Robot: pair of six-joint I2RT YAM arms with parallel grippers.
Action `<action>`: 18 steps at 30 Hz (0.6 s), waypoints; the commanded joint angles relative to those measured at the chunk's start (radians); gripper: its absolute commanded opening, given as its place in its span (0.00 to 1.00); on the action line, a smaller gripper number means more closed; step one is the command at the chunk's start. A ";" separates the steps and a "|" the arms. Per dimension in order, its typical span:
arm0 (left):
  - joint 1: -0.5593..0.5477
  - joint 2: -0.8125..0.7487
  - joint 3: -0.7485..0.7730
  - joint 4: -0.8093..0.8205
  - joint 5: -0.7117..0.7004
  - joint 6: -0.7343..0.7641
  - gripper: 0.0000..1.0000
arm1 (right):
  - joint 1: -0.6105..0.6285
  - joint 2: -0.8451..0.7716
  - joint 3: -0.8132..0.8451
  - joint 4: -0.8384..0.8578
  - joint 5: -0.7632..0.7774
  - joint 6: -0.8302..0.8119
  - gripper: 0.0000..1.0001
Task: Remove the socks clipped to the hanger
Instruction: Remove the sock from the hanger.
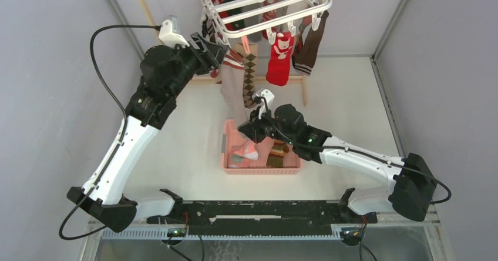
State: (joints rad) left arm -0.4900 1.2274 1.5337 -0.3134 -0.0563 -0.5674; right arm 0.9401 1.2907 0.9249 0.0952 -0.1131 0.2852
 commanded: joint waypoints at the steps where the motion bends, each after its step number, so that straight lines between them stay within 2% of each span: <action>1: 0.009 -0.019 0.024 0.051 -0.016 0.067 0.66 | 0.015 -0.006 0.045 0.011 -0.020 -0.026 0.13; 7: 0.080 -0.057 -0.048 0.100 0.041 0.034 0.64 | 0.051 -0.006 0.070 -0.049 0.069 -0.073 0.13; 9: 0.087 -0.057 -0.054 0.099 0.048 0.027 0.64 | 0.071 0.005 0.087 -0.069 0.142 -0.093 0.13; 14: 0.096 -0.065 -0.061 0.089 0.049 0.022 0.63 | 0.208 0.072 0.161 -0.165 0.528 -0.209 0.13; 18: 0.101 -0.072 -0.062 0.084 0.049 0.020 0.63 | 0.300 0.178 0.234 -0.200 0.775 -0.346 0.13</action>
State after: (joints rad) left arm -0.3996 1.1946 1.4845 -0.2642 -0.0254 -0.5411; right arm 1.1587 1.3869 1.0840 -0.0479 0.3355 0.1051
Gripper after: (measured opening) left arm 0.634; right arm 0.130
